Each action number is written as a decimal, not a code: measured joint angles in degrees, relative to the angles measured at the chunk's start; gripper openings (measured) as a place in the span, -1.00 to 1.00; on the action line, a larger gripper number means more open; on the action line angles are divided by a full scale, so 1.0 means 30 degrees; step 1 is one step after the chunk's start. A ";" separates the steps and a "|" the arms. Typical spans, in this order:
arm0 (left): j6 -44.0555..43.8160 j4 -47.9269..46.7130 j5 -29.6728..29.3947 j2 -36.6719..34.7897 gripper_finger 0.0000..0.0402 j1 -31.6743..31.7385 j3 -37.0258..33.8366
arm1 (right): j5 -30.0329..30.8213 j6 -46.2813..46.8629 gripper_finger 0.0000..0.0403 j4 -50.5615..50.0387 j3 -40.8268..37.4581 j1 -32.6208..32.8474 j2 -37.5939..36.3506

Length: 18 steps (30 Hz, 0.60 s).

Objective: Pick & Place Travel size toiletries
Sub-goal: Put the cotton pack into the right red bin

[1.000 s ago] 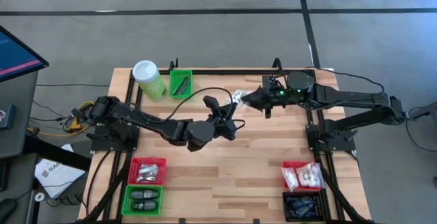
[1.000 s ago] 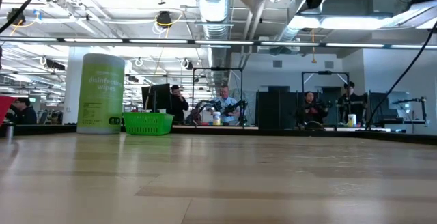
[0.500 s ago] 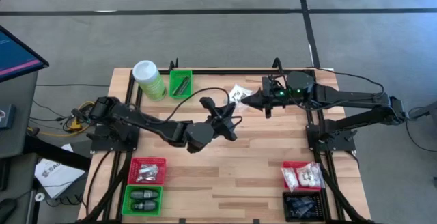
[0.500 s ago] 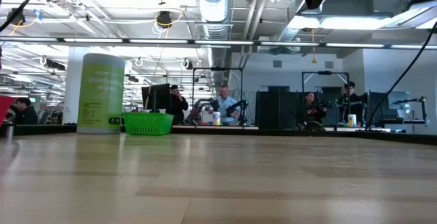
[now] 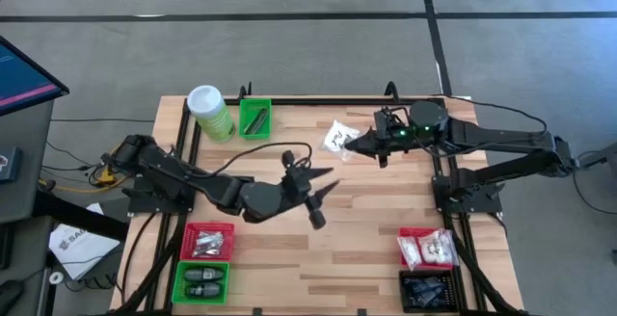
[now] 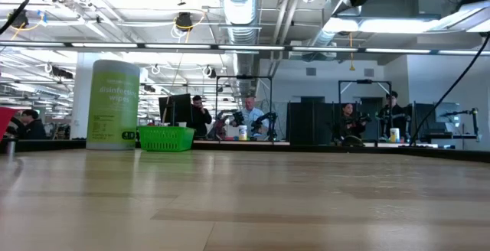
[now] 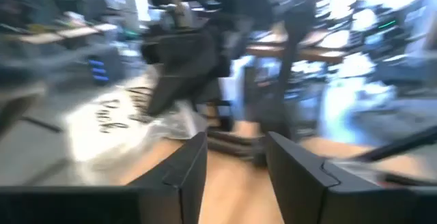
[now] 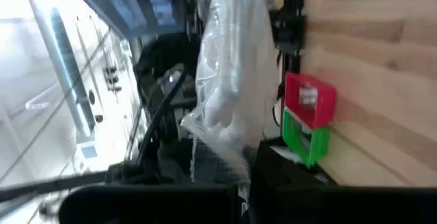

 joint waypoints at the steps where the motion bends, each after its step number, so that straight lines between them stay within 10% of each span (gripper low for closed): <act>1: -0.0542 0.0010 0.0765 -0.0069 -0.27 -0.0040 0.0006 | -0.0261 -0.0160 -0.99 -0.0228 0.0000 0.0069 -0.0129; 18: -0.4322 0.0001 0.1738 -0.0083 -0.31 -0.0880 -0.0009 | 0.0721 -0.0074 -1.00 -1.0611 0.0000 0.6527 -0.4536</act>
